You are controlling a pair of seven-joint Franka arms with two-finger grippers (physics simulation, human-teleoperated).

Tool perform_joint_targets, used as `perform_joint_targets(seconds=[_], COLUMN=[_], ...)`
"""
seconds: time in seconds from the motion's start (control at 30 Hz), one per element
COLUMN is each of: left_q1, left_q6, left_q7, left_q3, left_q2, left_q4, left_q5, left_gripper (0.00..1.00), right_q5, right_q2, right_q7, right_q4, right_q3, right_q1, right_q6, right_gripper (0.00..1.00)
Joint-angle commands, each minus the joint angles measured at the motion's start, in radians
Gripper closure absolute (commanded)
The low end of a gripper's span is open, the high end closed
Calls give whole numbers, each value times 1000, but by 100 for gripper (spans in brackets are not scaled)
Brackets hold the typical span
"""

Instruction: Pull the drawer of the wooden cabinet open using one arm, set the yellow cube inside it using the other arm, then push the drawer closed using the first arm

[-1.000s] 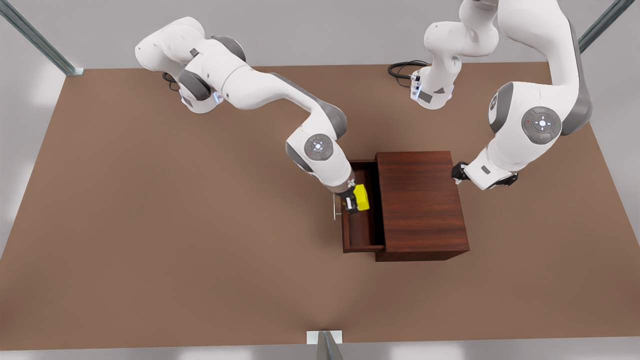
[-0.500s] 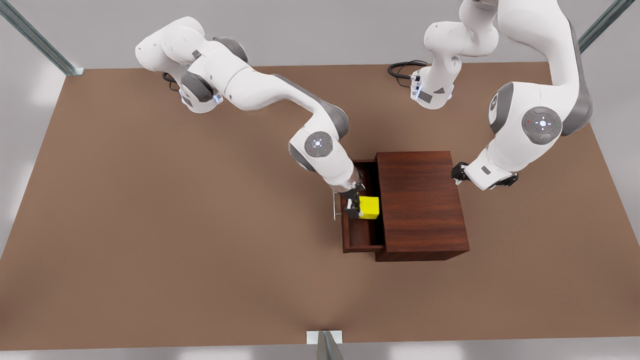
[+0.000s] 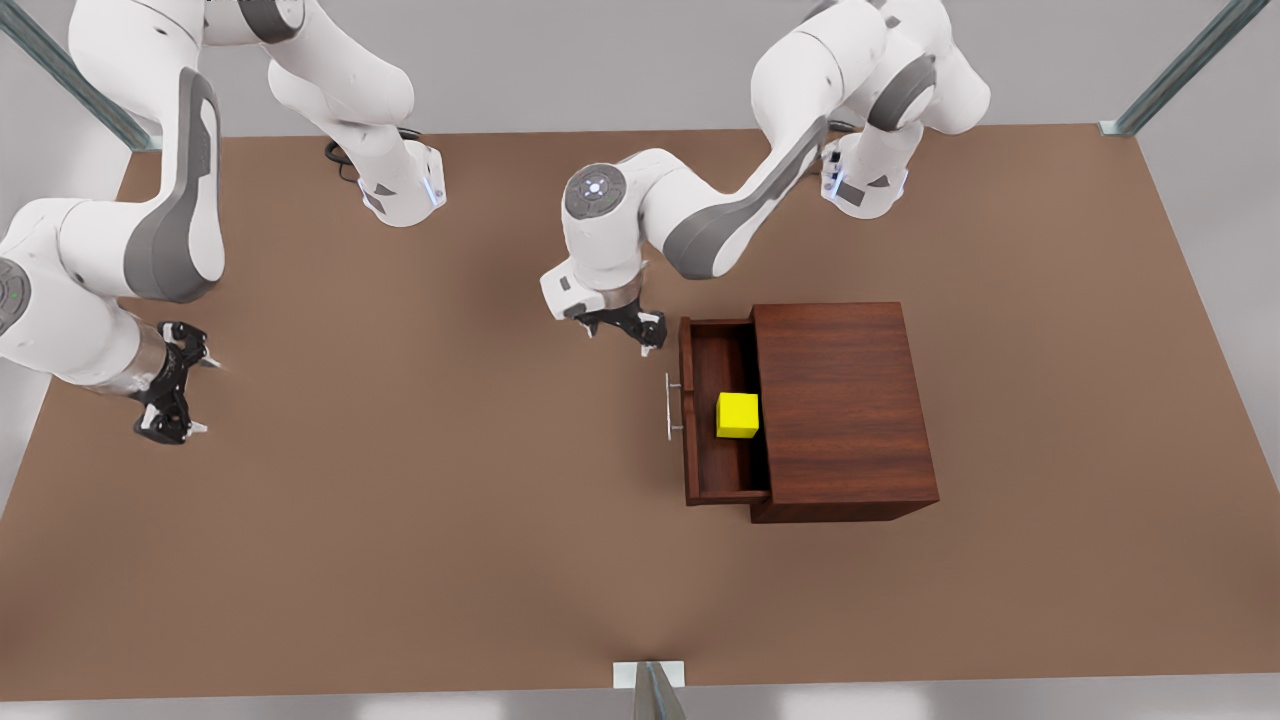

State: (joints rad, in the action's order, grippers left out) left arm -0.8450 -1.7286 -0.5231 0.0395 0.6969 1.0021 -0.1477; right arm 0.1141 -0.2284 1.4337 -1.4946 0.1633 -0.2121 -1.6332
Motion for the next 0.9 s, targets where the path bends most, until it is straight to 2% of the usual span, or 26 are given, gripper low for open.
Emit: perform_joint_targets(seconds=[0.0, 0.17, 0.4, 0.87], left_q1=[-3, -3, 7, 44], left_q6=[-137, -252, -402, -278], left_q7=[-801, -945, -916, -581], left_q3=[-9, -15, -47, -43], left_q2=[30, 113, 182, 207], left_q4=[-2, -2, -3, 18], left_q5=[-21, -19, -19, -13], left_gripper=[0, 0, 0, 0], right_q5=[10, 12, 13, 7], right_q2=[-17, -43, -54, -58], right_q7=[-1425, -1425, -1415, -1398], right_q4=[11, 11, 13, 13], right_q3=[1, 1, 1, 1], right_q1=[17, 28, 39, 39], right_q6=[134, 136, 136, 138], right_gripper=[0, 0, 0, 0])
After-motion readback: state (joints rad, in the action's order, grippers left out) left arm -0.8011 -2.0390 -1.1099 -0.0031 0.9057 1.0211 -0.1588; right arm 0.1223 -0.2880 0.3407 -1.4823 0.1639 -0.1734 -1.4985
